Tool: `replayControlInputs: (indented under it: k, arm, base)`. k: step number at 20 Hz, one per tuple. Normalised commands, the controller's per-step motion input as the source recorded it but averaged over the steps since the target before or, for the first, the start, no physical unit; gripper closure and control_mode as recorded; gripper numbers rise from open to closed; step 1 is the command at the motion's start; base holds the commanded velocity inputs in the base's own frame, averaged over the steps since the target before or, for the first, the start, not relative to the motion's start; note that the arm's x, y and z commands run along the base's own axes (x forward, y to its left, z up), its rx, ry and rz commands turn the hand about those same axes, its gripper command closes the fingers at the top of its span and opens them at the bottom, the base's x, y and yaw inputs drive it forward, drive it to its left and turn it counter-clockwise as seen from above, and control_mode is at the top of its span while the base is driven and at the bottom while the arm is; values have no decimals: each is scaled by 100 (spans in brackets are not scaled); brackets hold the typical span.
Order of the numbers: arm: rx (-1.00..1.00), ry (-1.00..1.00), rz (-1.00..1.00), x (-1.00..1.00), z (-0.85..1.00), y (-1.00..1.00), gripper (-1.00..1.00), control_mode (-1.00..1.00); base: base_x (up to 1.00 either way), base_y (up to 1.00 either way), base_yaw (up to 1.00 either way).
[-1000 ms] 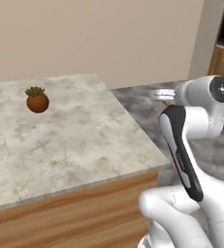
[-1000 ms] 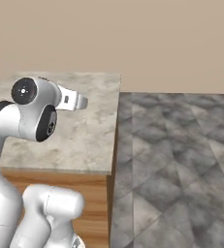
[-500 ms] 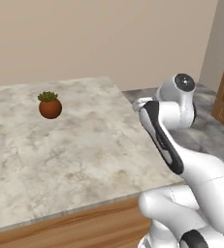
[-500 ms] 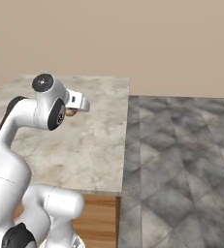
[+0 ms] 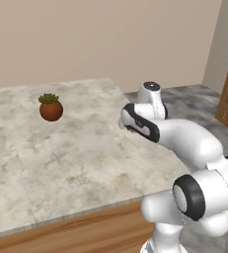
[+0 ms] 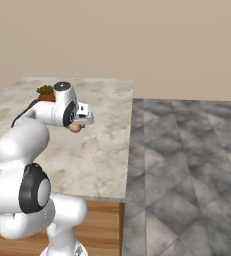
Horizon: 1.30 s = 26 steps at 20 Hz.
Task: Open the fridge, remove the peach, garlic, and steak, and place them on any counter.
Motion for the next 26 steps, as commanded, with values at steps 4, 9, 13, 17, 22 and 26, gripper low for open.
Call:
replayControlInputs:
  k: [4, 9, 13, 17, 22, 26]
  arm:
    - [-7, 12, 13, 64, -100, 7, 100, -100]
    - [-8, 2, 8, 20, -100, 0, 100, -100]
    - [-5, -4, 6, -3, -100, 0, 100, -100]
    - [0, -8, 4, 3, -62, 0, 100, -100]
    - [1, -8, 2, 2, 18, 0, -100, -100]
    - [3, 14, 0, -1, 76, 0, -100, -100]
  base:
    - [0, 0, 0]
    - [0, 0, 0]
    - [0, 0, 0]
    - [0, 0, 0]
    - [0, 0, 0]
    - [0, 0, 0]
